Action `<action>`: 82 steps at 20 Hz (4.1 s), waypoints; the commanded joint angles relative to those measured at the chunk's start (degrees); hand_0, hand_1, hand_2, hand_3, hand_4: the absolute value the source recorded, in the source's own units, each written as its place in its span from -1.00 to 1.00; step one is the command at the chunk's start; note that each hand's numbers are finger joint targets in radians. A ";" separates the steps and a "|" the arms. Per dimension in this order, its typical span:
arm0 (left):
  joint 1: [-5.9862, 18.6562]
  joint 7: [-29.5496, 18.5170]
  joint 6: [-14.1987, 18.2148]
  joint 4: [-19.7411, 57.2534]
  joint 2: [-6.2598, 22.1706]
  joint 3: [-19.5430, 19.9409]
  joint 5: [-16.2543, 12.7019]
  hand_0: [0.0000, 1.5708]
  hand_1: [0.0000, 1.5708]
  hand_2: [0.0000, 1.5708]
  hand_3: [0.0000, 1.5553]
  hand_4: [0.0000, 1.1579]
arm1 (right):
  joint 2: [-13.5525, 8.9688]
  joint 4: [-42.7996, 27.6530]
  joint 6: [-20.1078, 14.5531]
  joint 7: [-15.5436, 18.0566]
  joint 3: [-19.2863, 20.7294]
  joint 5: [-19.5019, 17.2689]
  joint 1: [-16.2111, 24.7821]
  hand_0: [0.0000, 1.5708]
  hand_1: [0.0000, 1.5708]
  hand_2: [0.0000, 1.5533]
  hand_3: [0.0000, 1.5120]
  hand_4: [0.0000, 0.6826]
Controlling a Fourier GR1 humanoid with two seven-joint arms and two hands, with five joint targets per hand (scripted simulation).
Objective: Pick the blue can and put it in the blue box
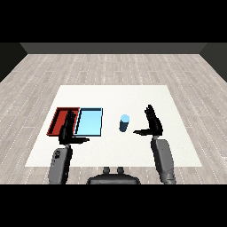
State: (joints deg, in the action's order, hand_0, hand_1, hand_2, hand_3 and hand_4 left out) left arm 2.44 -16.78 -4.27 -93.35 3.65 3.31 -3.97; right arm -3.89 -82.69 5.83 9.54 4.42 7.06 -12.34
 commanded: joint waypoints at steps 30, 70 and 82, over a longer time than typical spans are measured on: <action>-0.72 -6.40 -2.45 1.60 -0.38 2.01 -2.36 -1.00 -1.00 -1.00 -1.00 -1.00 | 3.86 18.23 -6.06 9.41 -7.41 9.86 -8.32 -1.00 -1.00 -1.00 -1.00 -1.00; -3.23 -5.55 -2.62 -2.05 -0.20 2.32 -3.56 -1.00 -1.00 -1.00 -1.00 -1.00 | 3.88 51.59 -6.42 20.94 -15.63 25.28 -26.11 -1.00 -1.00 -1.00 -1.00 -1.00; -0.61 -4.95 -2.15 0.67 -0.65 2.39 -3.88 -1.00 -1.00 -1.00 -1.00 -1.00 | 3.88 56.74 -26.76 23.63 -21.80 26.22 -27.08 0.92 0.92 0.90 0.89 0.82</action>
State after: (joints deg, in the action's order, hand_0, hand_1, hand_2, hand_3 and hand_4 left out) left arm 2.62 -21.15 -6.72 -92.66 3.91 6.41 -8.12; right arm -0.13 -27.96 -17.57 32.58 -12.60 30.23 -40.61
